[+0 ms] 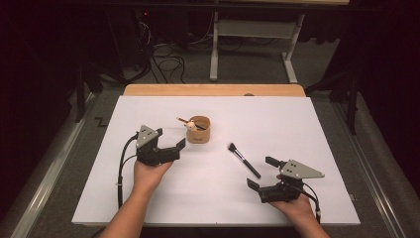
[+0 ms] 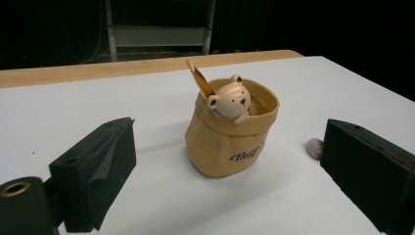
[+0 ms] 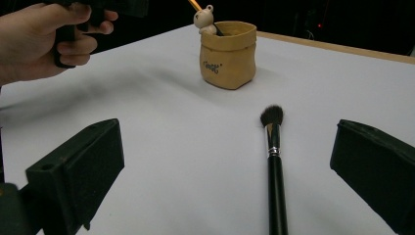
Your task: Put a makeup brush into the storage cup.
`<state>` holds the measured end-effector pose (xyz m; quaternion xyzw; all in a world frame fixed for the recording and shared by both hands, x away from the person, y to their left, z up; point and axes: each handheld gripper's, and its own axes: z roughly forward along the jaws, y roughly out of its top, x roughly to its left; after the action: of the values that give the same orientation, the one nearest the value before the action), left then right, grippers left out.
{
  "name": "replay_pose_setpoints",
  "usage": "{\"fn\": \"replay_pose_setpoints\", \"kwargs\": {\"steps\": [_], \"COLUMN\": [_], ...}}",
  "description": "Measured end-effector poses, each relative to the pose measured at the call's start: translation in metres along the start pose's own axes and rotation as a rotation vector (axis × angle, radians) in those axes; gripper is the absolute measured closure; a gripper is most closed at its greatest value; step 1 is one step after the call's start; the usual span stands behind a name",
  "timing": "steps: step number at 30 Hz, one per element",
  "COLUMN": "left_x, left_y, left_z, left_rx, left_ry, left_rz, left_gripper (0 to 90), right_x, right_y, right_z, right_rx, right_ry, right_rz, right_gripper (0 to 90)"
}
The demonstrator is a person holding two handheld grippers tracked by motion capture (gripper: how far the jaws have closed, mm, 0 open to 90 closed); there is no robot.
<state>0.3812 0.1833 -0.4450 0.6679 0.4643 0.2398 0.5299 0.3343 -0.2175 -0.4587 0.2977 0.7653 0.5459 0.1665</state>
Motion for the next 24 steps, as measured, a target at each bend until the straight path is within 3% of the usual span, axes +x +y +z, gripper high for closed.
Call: {"fn": "replay_pose_setpoints", "kwargs": {"steps": [11, 16, 24], "left_x": [-0.006, -0.011, -0.015], "left_y": [-0.012, -0.018, -0.029], "left_z": [-0.019, -0.029, -0.045], "left_rx": [0.003, 0.008, -0.001], "left_ry": [-0.005, -0.013, -0.033], "left_rz": [0.031, 0.072, 0.072], "left_gripper": [5.3, 5.0, 4.8], "right_x": [-0.001, -0.002, -0.006], "right_y": [0.0, -0.001, -0.001], "right_z": [-0.002, -0.002, -0.005], "right_rx": [0.002, 0.001, 0.004], "right_ry": [-0.006, -0.011, -0.023], "right_rz": [-0.001, 0.0, 0.001], "right_gripper": [0.3, 0.3, 0.3]}}
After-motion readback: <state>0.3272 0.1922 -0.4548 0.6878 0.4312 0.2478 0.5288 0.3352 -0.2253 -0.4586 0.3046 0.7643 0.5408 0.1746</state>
